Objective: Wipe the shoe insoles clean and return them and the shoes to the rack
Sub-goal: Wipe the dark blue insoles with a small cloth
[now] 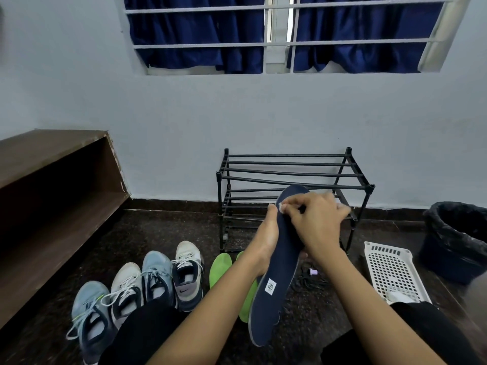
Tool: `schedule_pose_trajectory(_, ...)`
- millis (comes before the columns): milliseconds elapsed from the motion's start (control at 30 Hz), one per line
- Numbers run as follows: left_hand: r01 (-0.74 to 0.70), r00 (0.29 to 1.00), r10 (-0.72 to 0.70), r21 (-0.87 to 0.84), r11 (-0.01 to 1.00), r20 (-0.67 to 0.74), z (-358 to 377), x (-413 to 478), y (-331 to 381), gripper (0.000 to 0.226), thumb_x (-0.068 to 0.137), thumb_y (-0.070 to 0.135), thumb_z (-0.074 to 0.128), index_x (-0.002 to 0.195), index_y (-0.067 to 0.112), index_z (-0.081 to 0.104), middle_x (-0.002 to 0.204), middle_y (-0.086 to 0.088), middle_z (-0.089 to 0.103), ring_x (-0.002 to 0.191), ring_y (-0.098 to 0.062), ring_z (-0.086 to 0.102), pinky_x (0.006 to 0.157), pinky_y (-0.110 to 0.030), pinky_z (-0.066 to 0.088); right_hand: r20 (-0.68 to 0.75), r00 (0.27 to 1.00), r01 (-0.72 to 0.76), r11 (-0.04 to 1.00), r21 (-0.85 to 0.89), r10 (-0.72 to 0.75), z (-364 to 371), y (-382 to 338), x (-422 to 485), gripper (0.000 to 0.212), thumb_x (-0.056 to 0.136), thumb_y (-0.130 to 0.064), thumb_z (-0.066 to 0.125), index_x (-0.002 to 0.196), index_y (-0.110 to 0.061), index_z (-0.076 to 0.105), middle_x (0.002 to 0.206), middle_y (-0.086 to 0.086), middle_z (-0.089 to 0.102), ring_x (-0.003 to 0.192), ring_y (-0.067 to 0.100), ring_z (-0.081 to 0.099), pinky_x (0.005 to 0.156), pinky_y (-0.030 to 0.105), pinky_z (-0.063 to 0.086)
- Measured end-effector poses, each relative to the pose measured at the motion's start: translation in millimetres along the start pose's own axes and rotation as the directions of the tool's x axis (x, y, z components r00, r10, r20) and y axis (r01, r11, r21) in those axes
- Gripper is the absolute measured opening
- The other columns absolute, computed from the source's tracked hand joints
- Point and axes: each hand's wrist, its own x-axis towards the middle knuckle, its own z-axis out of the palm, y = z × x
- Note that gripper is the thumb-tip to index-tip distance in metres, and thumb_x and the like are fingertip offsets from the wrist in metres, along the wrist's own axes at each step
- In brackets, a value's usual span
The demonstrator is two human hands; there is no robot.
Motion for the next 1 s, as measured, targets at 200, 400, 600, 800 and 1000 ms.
schedule_pose_trajectory(200,-0.006,0.998,0.007,-0.014,1.000,0.069,5.8,-0.1,-3.4,0.056,0.102,0.054,0.024,0.118,0.012,0.058,0.073,-0.012,0.071,0.057,-0.023,0.067,0.049,-0.031,0.055,-0.059,0.988,-0.136,0.988,0.068,0.140,-2.5,8.8,12.7,0.007,0.085,-0.032,0.065,0.083,-0.035,0.071,0.083,-0.008,0.068,0.102,0.020,0.042,0.077,0.036,0.016)
schedule_pose_trajectory(400,-0.024,1.000,0.024,-0.002,1.000,0.009,-5.6,10.6,-2.8,0.060,0.102,0.055,0.025,0.101,0.017,0.071,0.090,-0.011,0.073,0.083,-0.021,0.068,0.070,-0.029,0.054,0.080,0.997,-0.002,0.981,0.193,-0.014,4.8,-3.5,-8.5,0.008,0.082,-0.033,0.069,0.078,-0.040,0.070,0.071,-0.019,0.061,0.100,0.014,0.047,0.076,0.034,0.019)
schedule_pose_trajectory(600,-0.059,0.997,0.062,-0.060,0.996,0.043,-0.8,1.8,3.1,0.053,0.103,0.051,0.029,0.102,0.014,0.067,0.076,-0.011,0.072,0.066,-0.021,0.068,0.056,-0.029,0.055,0.001,1.000,-0.014,0.993,0.116,0.014,-1.1,1.7,5.2,0.003,0.081,-0.041,0.068,0.079,-0.042,0.069,0.071,-0.020,0.058,0.097,0.009,0.040,0.072,0.032,0.012)
schedule_pose_trajectory(800,-0.059,0.994,0.065,-0.079,0.995,0.084,5.6,4.8,-3.8,0.049,0.102,0.053,0.027,0.115,0.019,0.060,0.086,-0.009,0.073,0.073,-0.025,0.070,0.064,-0.039,0.058,-0.042,0.987,-0.146,0.979,0.142,0.153,-1.8,10.3,15.6,0.005,0.084,-0.035,0.065,0.083,-0.035,0.071,0.085,-0.011,0.068,0.106,0.019,0.043,0.074,0.032,0.012)
schedule_pose_trajectory(1000,-0.049,0.997,0.051,-0.046,0.998,0.051,-7.7,8.8,-0.3,0.057,0.103,0.052,0.026,0.093,0.017,0.070,0.073,-0.007,0.072,0.071,-0.019,0.067,0.064,-0.027,0.054,0.099,0.995,-0.026,0.971,0.237,0.003,6.4,-1.6,-6.8,0.020,0.080,-0.032,0.071,0.068,-0.045,0.063,0.068,-0.021,0.061,0.097,0.013,0.056,0.077,0.036,0.024)
